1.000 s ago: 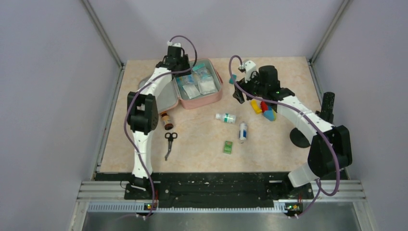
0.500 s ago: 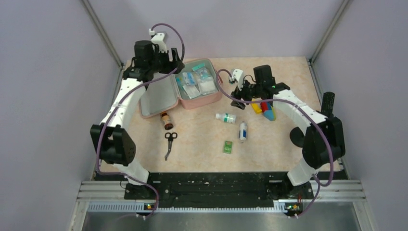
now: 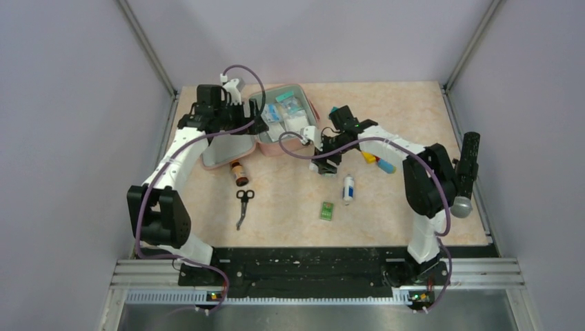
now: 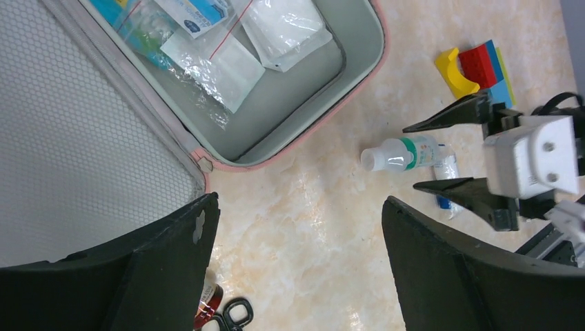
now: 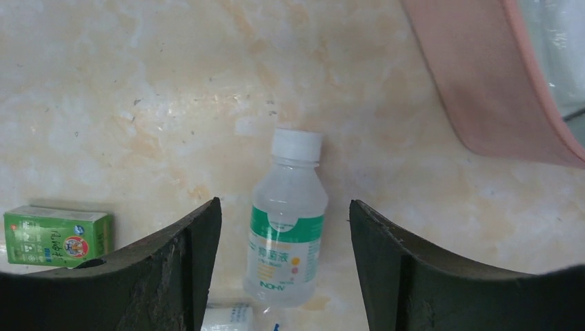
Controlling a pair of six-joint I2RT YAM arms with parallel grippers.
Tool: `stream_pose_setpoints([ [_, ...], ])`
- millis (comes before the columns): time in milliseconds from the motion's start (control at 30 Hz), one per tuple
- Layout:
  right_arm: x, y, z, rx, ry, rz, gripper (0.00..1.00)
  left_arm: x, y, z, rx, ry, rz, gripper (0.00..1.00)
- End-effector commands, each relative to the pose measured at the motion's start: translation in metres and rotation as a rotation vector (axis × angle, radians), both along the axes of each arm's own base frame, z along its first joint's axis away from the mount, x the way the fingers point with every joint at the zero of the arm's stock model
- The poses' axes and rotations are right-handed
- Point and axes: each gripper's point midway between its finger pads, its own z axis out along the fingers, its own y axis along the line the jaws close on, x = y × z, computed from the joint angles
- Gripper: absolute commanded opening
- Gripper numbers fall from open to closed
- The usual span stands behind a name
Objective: Organize the medicine kit
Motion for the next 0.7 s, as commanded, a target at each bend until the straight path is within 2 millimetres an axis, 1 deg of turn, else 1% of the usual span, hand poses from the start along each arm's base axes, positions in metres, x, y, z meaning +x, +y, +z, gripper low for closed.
stream_pose_setpoints([
  [0, -0.002, 0.009, -0.003, -0.046, -0.016, 0.061, 0.68, -0.004, 0.004, 0.029, -0.039, -0.075, 0.014, 0.92],
  [133, 0.002, 0.006, -0.013, -0.09, -0.011, 0.019, 0.68, -0.003, 0.007, 0.028, -0.041, -0.074, 0.031, 0.91],
  [300, 0.007, -0.004, -0.024, -0.144, -0.016, -0.029, 0.67, -0.001, 0.005, 0.025, -0.063, -0.061, 0.03, 0.89],
  [400, 0.008, -0.009, -0.027, -0.165, -0.022, -0.04, 0.66, 0.001, 0.002, 0.023, -0.079, -0.051, 0.03, 0.89],
  [500, 0.006, -0.008, -0.024, -0.156, -0.022, -0.037, 0.6, 0.003, 0.0, 0.022, -0.09, -0.048, 0.025, 0.88],
  [600, 0.005, -0.006, -0.022, -0.142, -0.014, -0.042, 0.51, 0.003, -0.001, 0.021, -0.096, -0.047, 0.022, 0.88],
  [667, 0.005, -0.005, -0.021, -0.137, -0.008, -0.054, 0.48, 0.004, -0.001, 0.019, -0.103, -0.042, 0.023, 0.88],
])
